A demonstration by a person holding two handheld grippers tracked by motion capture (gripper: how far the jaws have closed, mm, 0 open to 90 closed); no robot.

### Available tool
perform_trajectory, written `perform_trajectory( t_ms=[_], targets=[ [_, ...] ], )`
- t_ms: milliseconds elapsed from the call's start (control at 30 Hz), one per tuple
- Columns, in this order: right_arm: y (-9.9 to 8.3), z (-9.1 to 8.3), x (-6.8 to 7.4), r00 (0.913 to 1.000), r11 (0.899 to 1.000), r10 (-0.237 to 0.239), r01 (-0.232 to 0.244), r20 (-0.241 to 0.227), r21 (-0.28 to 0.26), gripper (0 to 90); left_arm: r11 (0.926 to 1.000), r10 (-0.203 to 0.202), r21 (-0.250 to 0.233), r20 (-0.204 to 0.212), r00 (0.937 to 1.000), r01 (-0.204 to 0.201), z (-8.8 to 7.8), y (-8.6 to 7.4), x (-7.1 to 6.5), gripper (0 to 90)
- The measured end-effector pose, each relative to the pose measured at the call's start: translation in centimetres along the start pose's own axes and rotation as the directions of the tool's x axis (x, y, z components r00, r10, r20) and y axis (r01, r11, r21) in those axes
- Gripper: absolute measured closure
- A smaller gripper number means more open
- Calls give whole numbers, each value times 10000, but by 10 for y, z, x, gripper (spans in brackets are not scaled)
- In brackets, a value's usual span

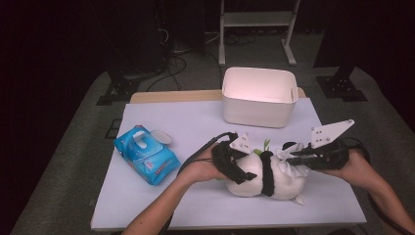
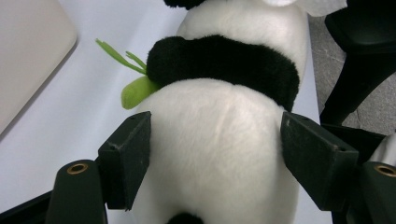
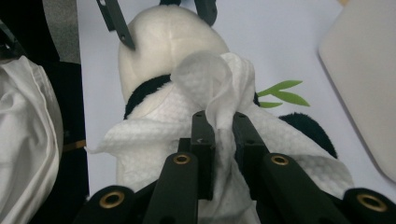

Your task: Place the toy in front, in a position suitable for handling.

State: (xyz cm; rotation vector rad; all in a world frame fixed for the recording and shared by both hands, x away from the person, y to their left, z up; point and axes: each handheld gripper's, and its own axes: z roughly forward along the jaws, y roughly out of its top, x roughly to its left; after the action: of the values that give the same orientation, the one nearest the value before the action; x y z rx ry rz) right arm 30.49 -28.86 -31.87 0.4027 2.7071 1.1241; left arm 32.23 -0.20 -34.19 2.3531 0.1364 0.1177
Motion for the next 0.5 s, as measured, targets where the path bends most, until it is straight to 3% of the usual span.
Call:
perform_trajectory(
  t_ms=[233,333,500],
  targets=[
    [-13,-3,-4,9987,9987,455,-460,-209,-226,807,9998,-182,80,-52,9998,183,-10,-11,6,222],
    [-19,-6,-3,9977,9974,599,-611,-305,-378,810,9993,-342,178,242,9991,337,-6,-17,8,207],
    [-19,-10,-5,9984,9977,564,-562,44,-382,825,9997,103,229,271,9996,-110,-3,-19,2,345]
  ],
)
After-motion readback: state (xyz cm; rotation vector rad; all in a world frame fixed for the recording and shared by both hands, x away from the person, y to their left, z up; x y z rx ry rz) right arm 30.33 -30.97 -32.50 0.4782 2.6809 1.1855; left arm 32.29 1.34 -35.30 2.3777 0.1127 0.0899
